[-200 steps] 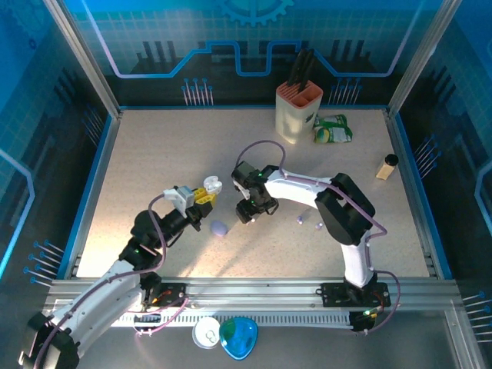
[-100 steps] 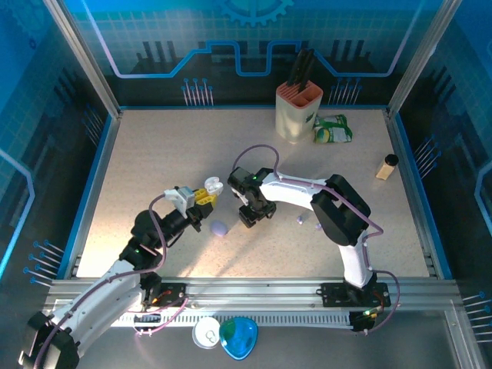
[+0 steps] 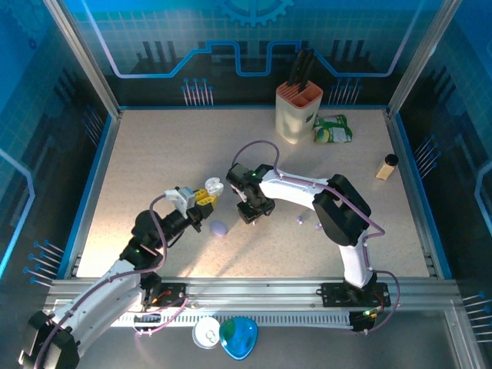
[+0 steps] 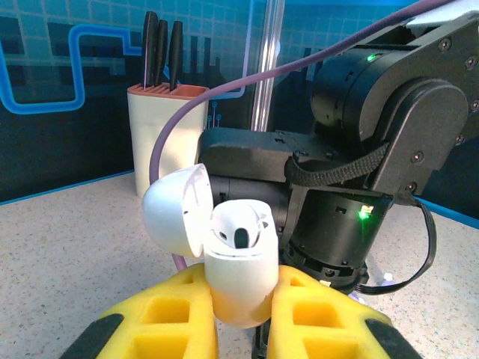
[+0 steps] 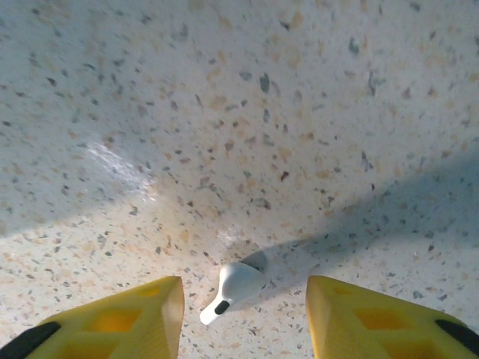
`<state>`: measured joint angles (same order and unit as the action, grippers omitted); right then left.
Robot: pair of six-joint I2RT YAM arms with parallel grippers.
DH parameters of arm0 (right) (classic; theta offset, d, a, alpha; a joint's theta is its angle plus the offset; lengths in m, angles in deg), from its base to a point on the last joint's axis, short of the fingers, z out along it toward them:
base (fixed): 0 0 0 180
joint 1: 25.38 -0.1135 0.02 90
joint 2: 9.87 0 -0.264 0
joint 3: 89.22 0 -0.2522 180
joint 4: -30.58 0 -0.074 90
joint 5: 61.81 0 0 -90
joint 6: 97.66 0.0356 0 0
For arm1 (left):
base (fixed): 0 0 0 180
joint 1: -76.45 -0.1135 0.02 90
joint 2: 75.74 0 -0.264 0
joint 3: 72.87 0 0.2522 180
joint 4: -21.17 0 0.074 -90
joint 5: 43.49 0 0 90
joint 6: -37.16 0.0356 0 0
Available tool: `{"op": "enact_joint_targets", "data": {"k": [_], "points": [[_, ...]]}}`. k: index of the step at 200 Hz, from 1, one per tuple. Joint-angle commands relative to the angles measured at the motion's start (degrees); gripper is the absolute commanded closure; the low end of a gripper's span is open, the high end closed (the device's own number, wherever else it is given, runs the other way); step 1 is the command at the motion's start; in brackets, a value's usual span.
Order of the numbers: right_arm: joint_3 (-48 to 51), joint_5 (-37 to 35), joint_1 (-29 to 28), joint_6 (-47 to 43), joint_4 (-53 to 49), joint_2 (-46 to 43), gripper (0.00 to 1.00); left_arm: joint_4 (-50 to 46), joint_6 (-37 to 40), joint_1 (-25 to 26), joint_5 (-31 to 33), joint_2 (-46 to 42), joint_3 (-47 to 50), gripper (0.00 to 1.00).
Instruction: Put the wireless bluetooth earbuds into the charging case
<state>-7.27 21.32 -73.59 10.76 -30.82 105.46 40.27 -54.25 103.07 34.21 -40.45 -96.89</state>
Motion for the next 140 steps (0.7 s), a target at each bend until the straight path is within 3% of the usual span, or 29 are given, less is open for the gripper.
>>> {"op": "enact_joint_targets", "data": {"k": [1,140], "points": [[-2.55,1.07,0.39,1.71,-2.39,1.32,0.55,1.94,0.18,-0.55,-1.16,-0.66,0.69,1.0],[-5.41,2.05,0.52,0.92,-5.45,6.44,0.7,3.01,0.39,-0.73,-1.72,-0.39,1.04,1.0]]}}
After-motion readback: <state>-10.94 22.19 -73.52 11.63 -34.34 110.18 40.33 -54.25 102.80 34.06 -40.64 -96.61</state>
